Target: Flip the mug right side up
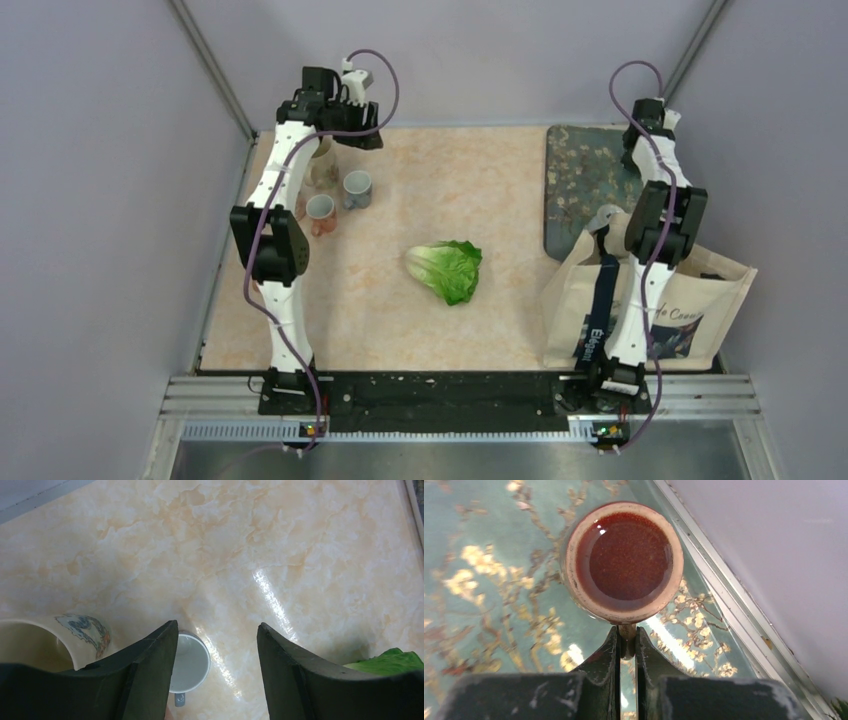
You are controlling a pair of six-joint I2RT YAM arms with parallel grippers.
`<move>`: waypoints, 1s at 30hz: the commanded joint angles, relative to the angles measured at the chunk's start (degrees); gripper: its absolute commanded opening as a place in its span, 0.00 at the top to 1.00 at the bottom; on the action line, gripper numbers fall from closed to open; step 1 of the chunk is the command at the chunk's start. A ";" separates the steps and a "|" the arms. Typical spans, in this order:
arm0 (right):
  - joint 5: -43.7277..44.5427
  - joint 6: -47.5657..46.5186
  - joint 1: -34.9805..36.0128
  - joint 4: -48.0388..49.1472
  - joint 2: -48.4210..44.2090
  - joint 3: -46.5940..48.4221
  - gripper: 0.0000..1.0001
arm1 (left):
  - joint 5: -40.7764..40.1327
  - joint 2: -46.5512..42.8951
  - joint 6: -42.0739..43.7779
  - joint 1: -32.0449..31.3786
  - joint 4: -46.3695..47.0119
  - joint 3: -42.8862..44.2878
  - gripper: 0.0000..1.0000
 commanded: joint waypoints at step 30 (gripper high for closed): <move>-60.75 27.73 27.42 58.42 -24.43 -5.91 1.00 | 28.68 4.96 -65.34 -4.62 63.75 6.27 0.21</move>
